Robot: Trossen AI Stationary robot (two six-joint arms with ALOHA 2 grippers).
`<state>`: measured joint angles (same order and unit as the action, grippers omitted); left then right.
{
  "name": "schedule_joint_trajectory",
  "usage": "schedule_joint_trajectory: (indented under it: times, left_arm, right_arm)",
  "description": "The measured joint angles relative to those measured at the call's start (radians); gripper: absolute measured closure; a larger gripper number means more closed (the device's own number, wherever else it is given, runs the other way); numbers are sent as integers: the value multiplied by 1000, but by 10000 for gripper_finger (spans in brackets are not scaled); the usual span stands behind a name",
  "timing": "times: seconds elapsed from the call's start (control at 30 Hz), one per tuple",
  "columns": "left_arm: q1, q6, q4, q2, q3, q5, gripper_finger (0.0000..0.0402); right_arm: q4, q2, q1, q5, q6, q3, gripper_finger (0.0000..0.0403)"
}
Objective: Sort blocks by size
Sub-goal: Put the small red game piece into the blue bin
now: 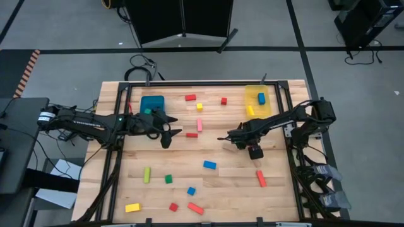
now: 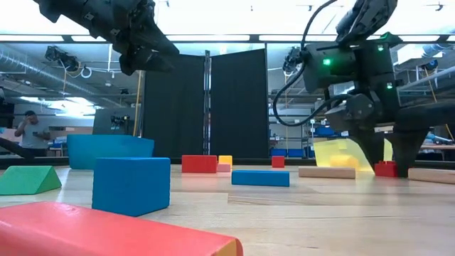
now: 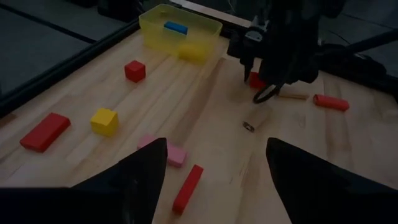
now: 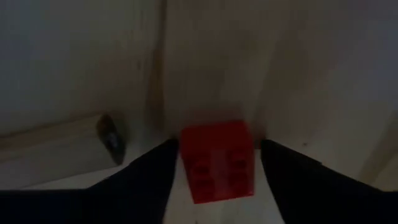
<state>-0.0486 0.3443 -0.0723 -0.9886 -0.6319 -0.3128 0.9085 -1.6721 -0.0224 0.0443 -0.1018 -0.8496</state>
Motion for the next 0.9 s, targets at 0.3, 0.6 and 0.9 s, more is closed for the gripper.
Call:
schedule_joint_trajectory:
  times: [0.3,0.6,0.9]
  left_arm:
    - [0,11,14,3,0,-7,120]
    - [0,-12,147,102,0,-15,120]
    - [0,-82,274,277,-1,-16,120]
  right_arm:
    - [-36,57,0,34,8,-40,250]
    - [-444,86,15,69,-70,-192,250]
    - [-1212,-138,88,69,-78,-303,250]
